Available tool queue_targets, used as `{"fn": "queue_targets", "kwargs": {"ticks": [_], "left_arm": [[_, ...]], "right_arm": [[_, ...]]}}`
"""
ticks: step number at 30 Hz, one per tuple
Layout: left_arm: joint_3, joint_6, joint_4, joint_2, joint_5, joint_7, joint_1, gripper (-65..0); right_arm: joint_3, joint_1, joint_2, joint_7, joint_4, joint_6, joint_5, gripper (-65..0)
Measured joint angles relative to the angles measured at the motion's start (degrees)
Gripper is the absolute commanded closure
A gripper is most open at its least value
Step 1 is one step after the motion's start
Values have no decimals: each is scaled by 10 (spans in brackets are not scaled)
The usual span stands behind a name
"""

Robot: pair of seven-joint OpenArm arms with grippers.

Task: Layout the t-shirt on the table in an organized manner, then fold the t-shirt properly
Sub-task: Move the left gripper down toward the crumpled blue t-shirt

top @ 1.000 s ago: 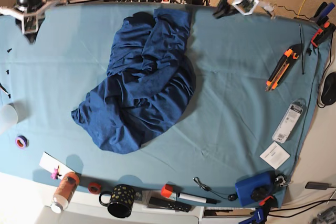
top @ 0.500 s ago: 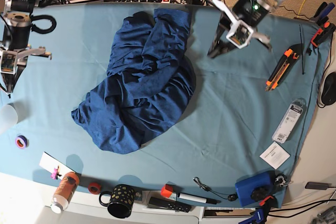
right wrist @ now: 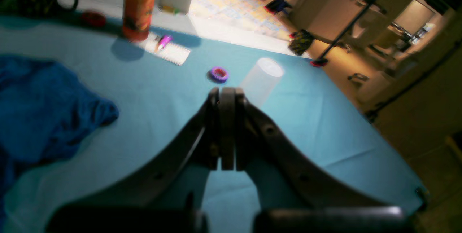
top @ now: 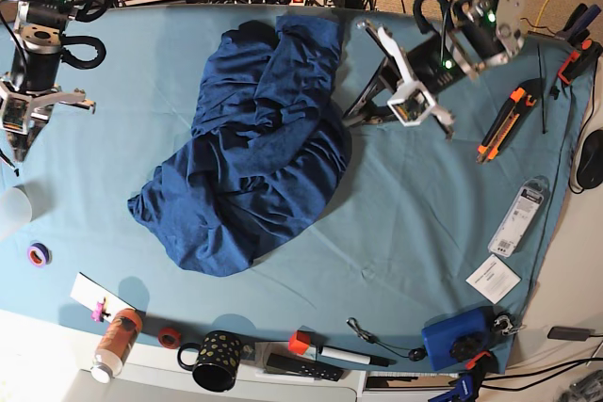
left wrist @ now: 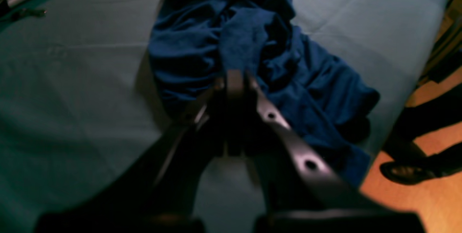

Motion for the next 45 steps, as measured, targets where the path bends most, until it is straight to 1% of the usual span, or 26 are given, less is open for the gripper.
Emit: {"fn": "queue_targets", "kwargs": {"ticks": [1, 3, 4, 5, 6, 7, 8, 9, 11, 13, 14, 15, 16, 19, 20, 22, 24, 25, 27, 29, 32, 35, 36, 39, 41, 45], "left_arm": [[0, -8, -1, 0, -5, 0, -11, 0], [0, -33, -3, 0, -6, 11, -30, -12], [0, -43, -6, 0, -9, 20, -38, -29], [2, -43, -9, 0, -11, 26, -43, -49], [6, -45, -13, 0, -14, 28, -49, -75], [12, -45, -19, 0, -14, 28, -55, -109], [24, -31, -26, 0, -15, 27, -63, -151], [38, -2, -32, -1, -16, 26, -70, -195], [68, 84, -43, 1, -18, 12, -79, -258], [92, 154, -49, 7, -16, -15, -85, -276], [101, 179, -50, 14, -16, -26, -88, -276], [110, 192, -50, 23, -11, -30, -93, -276], [117, 193, -50, 30, 5, -26, -101, -276], [136, 185, -49, 54, 55, 23, -120, -276], [139, 170, -49, 58, 67, 38, -122, -276], [148, 146, -49, 59, 76, 47, -123, -275], [154, 132, -49, 59, 76, 51, -123, -275], [154, 126, -49, 59, 76, 57, -123, -275], [154, 123, -52, 59, 76, 58, -129, -275], [154, 118, -69, 56, 54, 66, -154, -275], [153, 124, -117, 56, 15, 73, -200, -275], [153, 114, -184, 71, -15, 95, -250, -275], [153, 109, -206, 79, -24, 101, -269, -275], [155, 94, -278, 112, -68, 129, -331, -275], [155, 75, -326, 132, -92, 157, -371, -275], [153, 53, -435, 180, -131, 221, -445, -275]], "right_arm": [[0, 0, 0, 5, -15, 13, 0, -15], [0, 1, 0, 17, -52, 33, -1, -117], [0, 5, 0, 19, -75, 39, 2, -177], [0, 12, 0, 17, -101, 39, 6, -232], [0, 19, 0, 17, -127, 39, 8, -268], [0, 28, -1, 18, -153, 37, 19, -279], [1, 37, -1, 20, -181, 38, 25, -279], [1, 49, -1, 23, -207, 37, 30, -279], [1, 72, -1, 44, -255, 35, 28, -279], [2, 94, -1, 66, -290, 30, 25, -279], [2, 105, -2, 69, -303, 26, 24, -279], [2, 115, -2, 68, -313, 28, 26, -279], [2, 124, -2, 68, -321, 31, 29, -279], [2, 141, -1, 60, -325, 29, 66, -279], [3, 148, -1, 46, -325, 29, 85, -279], [2, 161, -1, 15, -325, 55, 98, -279], [2, 167, -1, 5, -325, 81, 128, -279], [2, 167, -1, -2, -325, 84, 141, -279], [2, 165, -3, -24, -325, 84, 147, -279], [3, 163, -20, -37, -325, 84, 147, -279], [2, 155, -62, -40, -325, 89, 148, -279], [2, 146, -92, -40, -325, 103, 147, -279], [2, 144, -96, -39, -325, 113, 147, -279], [3, 146, -103, -25, -325, 127, 147, -279], [2, 146, -103, -25, -325, 130, 147, -279], [3, 146, -103, -25, -325, 130, 146, -279]]}}
